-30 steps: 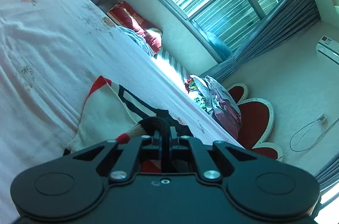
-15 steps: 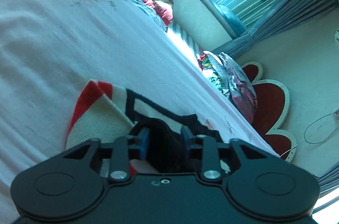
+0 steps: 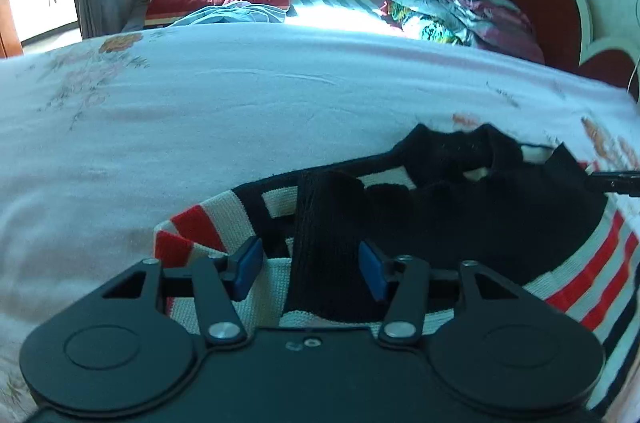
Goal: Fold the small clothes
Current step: 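Lay the hem over the black collar and open both grippers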
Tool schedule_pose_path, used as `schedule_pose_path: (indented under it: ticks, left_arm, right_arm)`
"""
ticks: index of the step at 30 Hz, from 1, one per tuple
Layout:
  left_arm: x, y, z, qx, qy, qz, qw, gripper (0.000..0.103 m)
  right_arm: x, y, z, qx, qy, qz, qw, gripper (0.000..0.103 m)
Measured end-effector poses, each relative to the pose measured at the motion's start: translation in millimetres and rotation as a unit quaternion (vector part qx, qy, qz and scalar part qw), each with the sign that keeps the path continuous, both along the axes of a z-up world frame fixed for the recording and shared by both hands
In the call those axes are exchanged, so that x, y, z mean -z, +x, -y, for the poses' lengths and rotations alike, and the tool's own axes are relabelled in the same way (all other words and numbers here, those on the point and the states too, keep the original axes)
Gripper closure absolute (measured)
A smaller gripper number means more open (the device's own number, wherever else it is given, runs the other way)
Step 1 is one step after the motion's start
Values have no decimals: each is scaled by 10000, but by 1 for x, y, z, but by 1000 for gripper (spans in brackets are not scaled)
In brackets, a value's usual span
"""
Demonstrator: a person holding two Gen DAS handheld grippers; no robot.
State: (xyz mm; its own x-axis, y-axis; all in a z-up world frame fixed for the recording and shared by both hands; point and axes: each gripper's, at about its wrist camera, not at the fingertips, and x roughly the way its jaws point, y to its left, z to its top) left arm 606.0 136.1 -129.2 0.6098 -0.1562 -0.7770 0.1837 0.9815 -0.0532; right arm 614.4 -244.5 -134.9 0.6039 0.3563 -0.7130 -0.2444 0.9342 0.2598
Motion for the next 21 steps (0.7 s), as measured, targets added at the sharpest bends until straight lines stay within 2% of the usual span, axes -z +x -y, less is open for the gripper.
schedule_pose_path:
  ticks: [1, 2, 3, 4, 5, 7, 9, 11, 14, 15, 17, 19, 21]
  left_arm:
    - [2, -1, 5, 34, 134, 44, 9999, 52]
    - [4, -2, 8, 43, 236, 82, 9997, 60]
    - [6, -2, 10, 18, 270, 138, 9995, 70]
    - [5, -4, 9, -55, 286, 235, 9993, 93]
    - [4, -6, 8, -148, 241, 345, 9990, 98]
    - [-9, -15, -3, -419, -156, 716, 9964, 99]
    - [-20, -23, -12, -635, -256, 984, 9928, 99]
    - [-24, -21, -18, -738, -307, 1027, 9915, 99]
    - [-7, 0, -17, -783, -192, 647, 9946, 98]
    - [3, 6, -13, -756, -1, 561, 9956, 98]
    - [12, 7, -5, -758, 198, 661, 9947, 98]
    - [12, 6, 1, -738, 394, 676, 9942, 97]
    - [11, 4, 4, -655, 515, 698, 9941, 91]
  right_arm:
    - [8, 0, -11, -152, -330, 25, 9993, 49]
    - [10, -2, -18, -266, -558, 97, 9980, 50]
    - [14, -2, -24, -378, -815, 197, 9958, 63]
    - [16, -1, -28, -432, -1002, 300, 9936, 74]
    - [16, -3, -31, -472, -1098, 400, 9920, 98]
    - [11, -9, -30, -438, -1125, 694, 9903, 100]
    - [8, -14, -23, -219, -1015, 1028, 9893, 100]
    - [8, -20, -14, 13, -990, 1149, 9884, 100]
    - [24, -12, -14, 187, -1076, 873, 9902, 100]
    - [32, -9, -15, 193, -1147, 763, 9903, 100]
    - [41, -10, -18, 187, -1336, 862, 9871, 100]
    - [39, -12, -17, 303, -1307, 831, 9875, 100]
    - [35, -12, -18, 320, -1339, 778, 9874, 98]
